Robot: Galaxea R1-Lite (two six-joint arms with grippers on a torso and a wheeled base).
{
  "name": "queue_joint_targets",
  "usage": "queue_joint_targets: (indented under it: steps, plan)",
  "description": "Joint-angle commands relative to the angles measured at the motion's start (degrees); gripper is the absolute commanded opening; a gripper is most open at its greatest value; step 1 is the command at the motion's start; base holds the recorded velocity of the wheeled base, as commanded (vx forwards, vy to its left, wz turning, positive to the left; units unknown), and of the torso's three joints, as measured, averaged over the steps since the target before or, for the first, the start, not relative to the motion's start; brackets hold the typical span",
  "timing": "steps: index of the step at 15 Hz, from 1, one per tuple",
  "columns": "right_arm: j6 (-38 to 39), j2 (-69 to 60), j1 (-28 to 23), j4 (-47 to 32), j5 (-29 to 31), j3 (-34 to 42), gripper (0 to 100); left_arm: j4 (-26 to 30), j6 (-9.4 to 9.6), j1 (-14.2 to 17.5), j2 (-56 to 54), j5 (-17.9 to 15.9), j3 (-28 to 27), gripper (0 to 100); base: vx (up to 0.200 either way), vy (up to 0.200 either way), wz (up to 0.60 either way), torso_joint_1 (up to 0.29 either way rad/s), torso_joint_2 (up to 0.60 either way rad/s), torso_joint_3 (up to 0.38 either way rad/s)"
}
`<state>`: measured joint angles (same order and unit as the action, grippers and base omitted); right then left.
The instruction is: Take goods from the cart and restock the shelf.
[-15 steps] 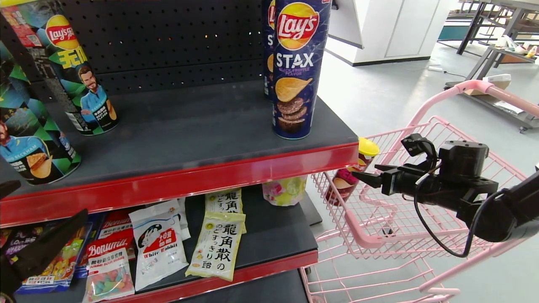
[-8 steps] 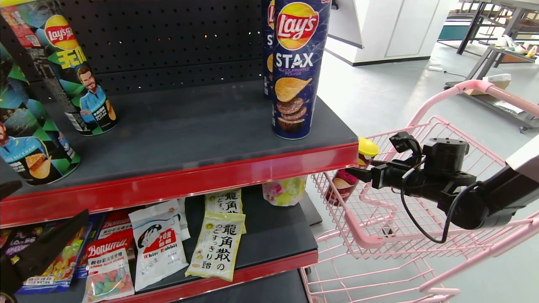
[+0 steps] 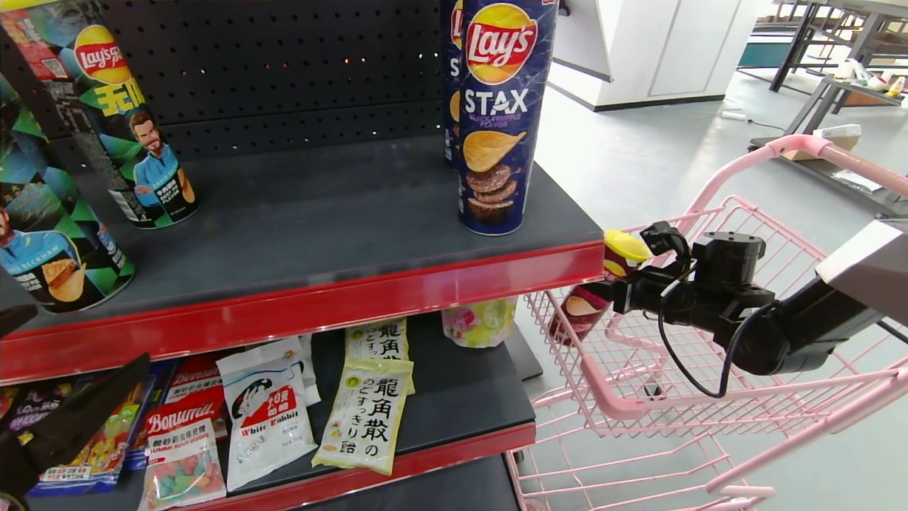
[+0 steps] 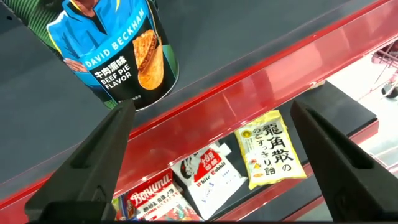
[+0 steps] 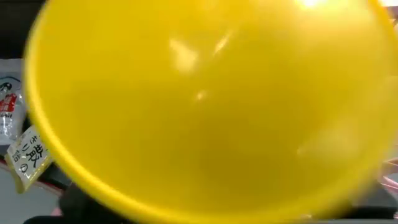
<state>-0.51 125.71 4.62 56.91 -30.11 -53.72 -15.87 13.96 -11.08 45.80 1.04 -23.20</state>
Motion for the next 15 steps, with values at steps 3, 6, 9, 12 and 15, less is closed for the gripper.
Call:
queue_joint_targets:
  steps: [3,6,9,12,15]
  plan:
    - [0.07,-1.87,0.65,0.05,0.23,1.34,0,-0.04,0.02,0.01,-0.18,-0.07,0.08,100,0.0,0.0,0.0,0.0,0.0,0.0]
    - [-0.1,-12.33,-0.4,-1.71,0.49,5.65,0,-0.21,-0.07,0.01,-0.27,-0.33,0.0,100,0.0,0.0,0.0,0.0,0.0,0.0]
    - [-0.19,-27.89,-4.71,-11.99,0.49,5.47,0,-0.3,-0.16,0.01,-0.89,-1.12,0.08,100,0.0,0.0,0.0,0.0,0.0,0.0]
    - [-0.19,-41.95,-8.93,-25.97,0.49,4.68,0,-0.12,-0.07,-0.08,-1.15,-1.21,0.35,100,0.0,0.0,0.0,0.0,0.0,0.0]
    - [-0.19,-52.94,-9.89,-41.61,0.49,3.01,0,-0.12,-0.07,-0.08,-1.06,-0.68,0.35,100,0.0,0.0,0.0,0.0,0.0,0.0]
